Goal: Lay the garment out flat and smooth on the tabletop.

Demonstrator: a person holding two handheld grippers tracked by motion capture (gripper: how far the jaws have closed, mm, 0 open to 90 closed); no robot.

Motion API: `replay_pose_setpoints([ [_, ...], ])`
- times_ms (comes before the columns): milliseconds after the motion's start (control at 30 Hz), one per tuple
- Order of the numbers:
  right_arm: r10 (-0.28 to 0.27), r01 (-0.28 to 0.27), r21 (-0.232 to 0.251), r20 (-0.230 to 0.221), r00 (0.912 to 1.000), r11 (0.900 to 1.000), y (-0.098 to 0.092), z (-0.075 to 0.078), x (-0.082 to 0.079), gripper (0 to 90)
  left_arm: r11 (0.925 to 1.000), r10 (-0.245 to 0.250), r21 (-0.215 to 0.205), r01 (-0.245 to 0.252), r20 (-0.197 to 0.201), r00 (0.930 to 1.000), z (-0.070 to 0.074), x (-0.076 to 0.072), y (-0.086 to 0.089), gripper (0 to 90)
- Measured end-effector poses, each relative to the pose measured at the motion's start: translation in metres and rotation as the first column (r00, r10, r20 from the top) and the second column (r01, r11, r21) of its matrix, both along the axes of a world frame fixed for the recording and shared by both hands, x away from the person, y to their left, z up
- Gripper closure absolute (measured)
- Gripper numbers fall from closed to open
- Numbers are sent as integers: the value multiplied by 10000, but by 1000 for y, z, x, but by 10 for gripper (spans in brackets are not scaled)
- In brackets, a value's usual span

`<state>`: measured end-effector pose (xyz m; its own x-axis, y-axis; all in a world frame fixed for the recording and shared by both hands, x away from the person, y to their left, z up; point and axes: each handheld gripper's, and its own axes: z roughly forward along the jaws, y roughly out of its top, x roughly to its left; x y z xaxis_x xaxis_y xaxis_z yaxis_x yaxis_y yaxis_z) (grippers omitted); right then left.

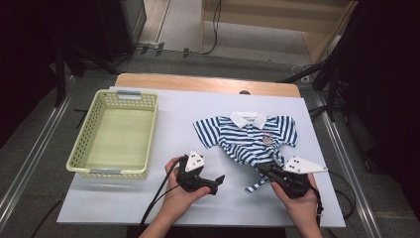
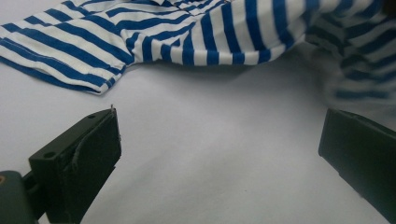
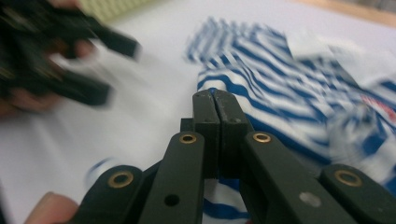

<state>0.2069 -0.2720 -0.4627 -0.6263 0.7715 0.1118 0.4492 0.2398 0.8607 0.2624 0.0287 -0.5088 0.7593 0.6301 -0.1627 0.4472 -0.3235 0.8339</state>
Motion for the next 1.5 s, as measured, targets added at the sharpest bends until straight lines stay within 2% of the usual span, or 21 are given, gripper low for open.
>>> replay_pose_setpoints([
  [100,30,-31,911,5,10000,9958,-9,7,4,868,10000,-24,67,24,19,10000,0,0,0,0],
  [167,-432,446,950,-173,9989,9945,-20,0,12,866,9999,-11,104,11,32,10000,0,0,-1,0],
  [233,-934,982,868,-577,9940,9914,-30,-12,20,859,9999,-11,114,11,31,10000,0,-1,-1,0],
  [333,-1742,1789,312,-1176,9777,9834,-46,-36,32,802,10000,-9,97,9,47,10000,0,-1,-1,0],
  [367,-1891,1930,210,-1217,9744,9810,-49,-40,34,767,10000,-19,75,19,49,10000,0,-1,-1,0],
  [433,-2410,2439,85,-1242,9626,9698,-57,-46,37,716,10000,-32,39,32,35,10000,0,0,-1,0],
  [567,-3039,3047,-33,-847,9489,9524,-64,-40,34,659,10000,-41,22,41,23,10000,0,0,0,0],
  [667,-3071,3074,4,-461,9506,9516,-66,-30,28,642,10000,-37,18,37,20,10000,0,0,0,0],
  [767,-2844,2844,21,22,9587,9587,-61,-20,19,646,10000,-26,19,26,31,10000,0,-1,0,0],
  [867,-2545,2557,-140,578,9653,9667,-52,-12,7,700,10000,-27,30,27,39,10000,0,-1,0,0],
  [967,-2066,2087,-130,932,9740,9779,-45,-10,-3,806,10000,-11,14,11,42,10000,0,-1,0,0],
  [1033,-1658,1682,-285,731,9835,9853,-39,-13,-7,830,10000,-10,1,10,37,10000,0,-1,0,0],
  [1100,-1461,1483,-632,374,9886,9869,-33,-21,-7,818,10000,-12,-6,12,34,10000,0,-1,0,0],
  [1133,-1477,1497,-817,294,9886,9854,-31,-24,-6,799,10000,-14,-20,14,32,10000,0,-1,0,0],
  [1200,-1680,1679,-1322,101,9857,9769,-26,-32,-2,683,10000,-12,-24,12,26,10000,0,-1,1,0],
  [1233,-1949,1947,-1658,154,9807,9668,-23,-36,-1,622,10000,-8,-23,8,25,10000,0,-1,1,0],
  [1267,-2263,2273,-2069,288,9736,9516,-21,-41,1,557,10000,-10,-22,10,19,10000,0,-1,1,0],
  [1300,-2344,2331,-2251,212,9719,9461,-19,-44,3,524,10000,-11,-24,11,18,10000,0,-1,1,0],
  [1367,-2420,2372,-2508,121,9702,9385,-18,-50,5,519,10000,-15,-29,15,13,10000,0,-1,1,0],
  [1433,-2435,2382,-2781,158,9698,9305,-17,-53,6,561,10000,-15,-27,15,16,10000,0,-1,1,0],
  [1500,-2495,2434,-2935,170,9682,9245,-17,-53,6,679,10000,-13,-16,13,18,10000,0,-1,0,0],
])
